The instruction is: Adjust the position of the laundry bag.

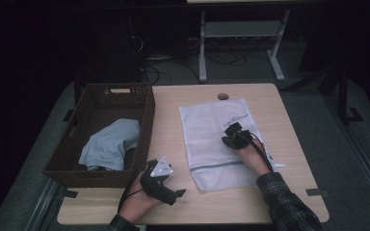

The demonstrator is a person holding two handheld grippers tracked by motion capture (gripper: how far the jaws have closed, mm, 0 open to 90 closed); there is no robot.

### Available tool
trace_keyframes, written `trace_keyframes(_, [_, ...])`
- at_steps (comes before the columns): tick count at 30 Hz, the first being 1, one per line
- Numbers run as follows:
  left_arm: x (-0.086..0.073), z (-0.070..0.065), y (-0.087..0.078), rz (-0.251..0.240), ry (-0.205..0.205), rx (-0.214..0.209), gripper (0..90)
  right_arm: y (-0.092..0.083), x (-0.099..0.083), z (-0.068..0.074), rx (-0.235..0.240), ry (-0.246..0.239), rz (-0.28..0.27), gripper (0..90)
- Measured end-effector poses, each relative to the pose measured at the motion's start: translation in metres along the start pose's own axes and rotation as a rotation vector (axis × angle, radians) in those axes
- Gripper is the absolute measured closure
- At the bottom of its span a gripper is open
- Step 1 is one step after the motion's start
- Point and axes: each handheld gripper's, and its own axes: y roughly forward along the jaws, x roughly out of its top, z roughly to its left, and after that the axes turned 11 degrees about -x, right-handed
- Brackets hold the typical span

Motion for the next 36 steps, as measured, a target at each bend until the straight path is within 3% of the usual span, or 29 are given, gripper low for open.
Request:
trace_keyframes(20, [-0.002, -0.003, -0.001, -0.007, -0.003, 0.005, 0.7, 0.014, 0.024, 0.025, 0.031, -0.004, 0.004, 89.5])
trace_keyframes(24, [-0.002, -0.002, -0.001, -0.006, -0.004, 0.010, 0.7, 0.016, 0.029, 0.031, 0.044, -0.027, 0.000, 89.5])
trace_keyframes(32, [-0.001, -0.003, -0.002, -0.007, 0.000, 0.018, 0.7, 0.017, 0.030, 0.032, 0.060, -0.030, -0.020, 89.4])
trace_keyframes(36, [-0.001, -0.003, -0.002, -0.011, -0.002, 0.014, 0.7, 0.013, 0.031, 0.028, 0.084, -0.022, -0.043, 80.3])
